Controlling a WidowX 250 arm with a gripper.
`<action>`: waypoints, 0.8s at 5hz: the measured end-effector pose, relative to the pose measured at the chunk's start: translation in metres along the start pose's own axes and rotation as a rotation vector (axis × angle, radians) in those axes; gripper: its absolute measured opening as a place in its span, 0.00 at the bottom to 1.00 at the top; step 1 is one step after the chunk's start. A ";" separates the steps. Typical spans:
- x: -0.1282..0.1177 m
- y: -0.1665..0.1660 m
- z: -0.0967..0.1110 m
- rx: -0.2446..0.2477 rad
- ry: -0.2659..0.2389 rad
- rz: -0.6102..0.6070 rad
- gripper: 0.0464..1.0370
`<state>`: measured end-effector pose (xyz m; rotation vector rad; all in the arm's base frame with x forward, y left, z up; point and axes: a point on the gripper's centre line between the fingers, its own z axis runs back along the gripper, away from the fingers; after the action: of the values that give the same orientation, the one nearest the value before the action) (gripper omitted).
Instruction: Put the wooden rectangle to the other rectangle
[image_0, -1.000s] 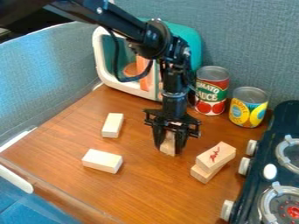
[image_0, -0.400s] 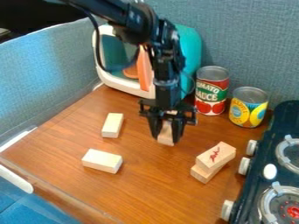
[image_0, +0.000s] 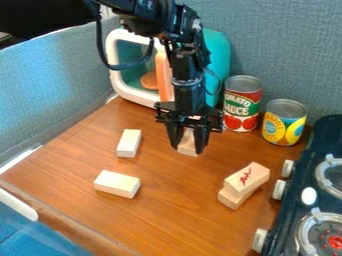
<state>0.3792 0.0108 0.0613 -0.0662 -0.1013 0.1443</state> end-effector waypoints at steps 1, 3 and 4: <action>-0.004 0.003 -0.025 -0.013 0.154 -0.001 0.49; -0.004 0.030 -0.044 -0.054 0.217 0.127 0.49; -0.004 0.034 -0.044 -0.029 0.217 0.145 0.49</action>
<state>0.3749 0.0407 0.0150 -0.1176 0.1179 0.2790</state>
